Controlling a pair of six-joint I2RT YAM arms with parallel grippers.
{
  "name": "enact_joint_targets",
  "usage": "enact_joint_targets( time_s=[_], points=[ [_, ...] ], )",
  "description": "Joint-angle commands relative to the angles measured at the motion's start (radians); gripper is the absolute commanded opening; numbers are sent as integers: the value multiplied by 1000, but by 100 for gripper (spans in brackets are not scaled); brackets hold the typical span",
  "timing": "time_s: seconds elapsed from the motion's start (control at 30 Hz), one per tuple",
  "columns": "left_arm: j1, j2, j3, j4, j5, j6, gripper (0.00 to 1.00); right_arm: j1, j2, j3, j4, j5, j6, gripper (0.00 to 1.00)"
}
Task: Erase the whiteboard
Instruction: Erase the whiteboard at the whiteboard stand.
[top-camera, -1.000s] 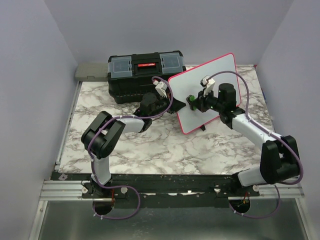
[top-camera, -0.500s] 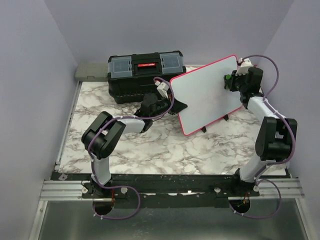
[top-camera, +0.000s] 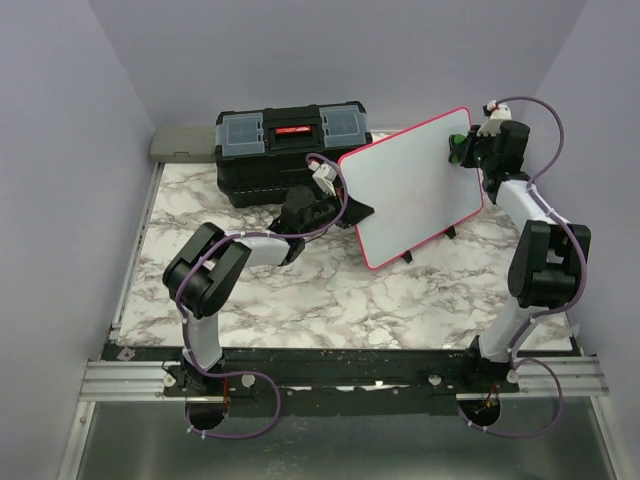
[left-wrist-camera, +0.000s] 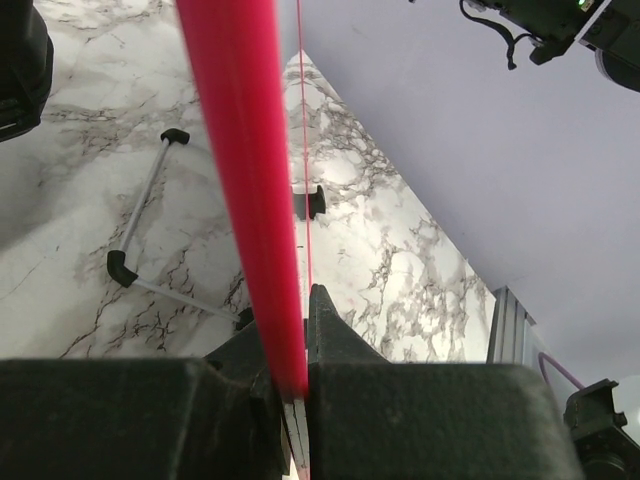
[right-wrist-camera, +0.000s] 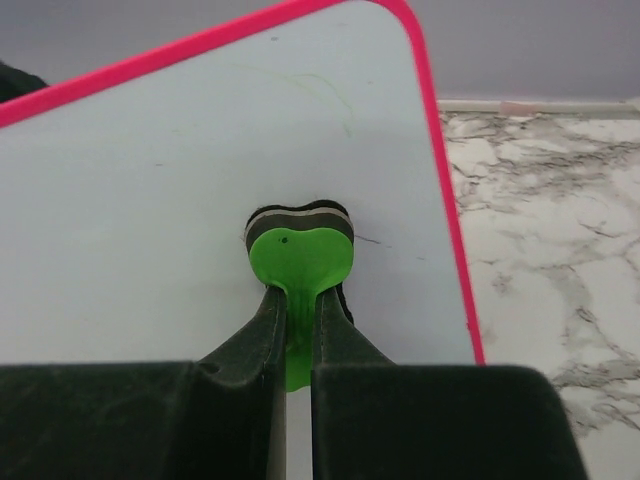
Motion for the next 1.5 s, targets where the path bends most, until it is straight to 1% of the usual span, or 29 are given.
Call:
enact_joint_targets(
  time_s=[0.0,0.17,0.33,0.43,0.57,0.63,0.7,0.83,0.93,1.07,1.17,1.23,1.3,1.37,1.47],
  points=[
    [-29,-10,34,67,151,36,0,76,-74,-39,36,-187,38,1],
    [-29,-11,37,67,149,33,0,216,-188,-121,15,-251,-12,1],
    [-30,-20,31,64,143,33,0,355,-268,-174,-64,-265,-99,1],
    [-31,-29,25,66,139,36,0,400,-312,-218,-104,-253,-150,1],
    [-32,-30,23,66,138,37,0,405,-378,-314,-136,-222,-211,1],
    [-31,-31,23,69,135,35,0,405,-414,-369,-141,-176,-241,1],
    [-30,-29,26,71,136,32,0,404,-447,-428,-132,-90,-260,1],
    [-30,-34,23,67,137,37,0,371,-494,-535,-43,84,-247,1],
    [-29,-43,18,65,135,41,0,255,-490,-566,13,121,-187,1],
    [-29,-46,17,63,136,41,0,78,-420,-542,41,123,-137,1],
    [-30,-48,20,57,138,42,0,12,-368,-538,109,129,-138,1],
    [-29,-49,23,50,139,42,0,5,-342,-539,146,115,-157,1],
    [-29,-49,24,49,138,41,0,6,-330,-550,169,29,-182,1],
    [-29,-49,24,49,137,39,0,20,-326,-558,147,-95,-195,1],
    [-30,-47,24,48,135,39,0,82,-353,-598,110,-214,-259,1]
  ],
)
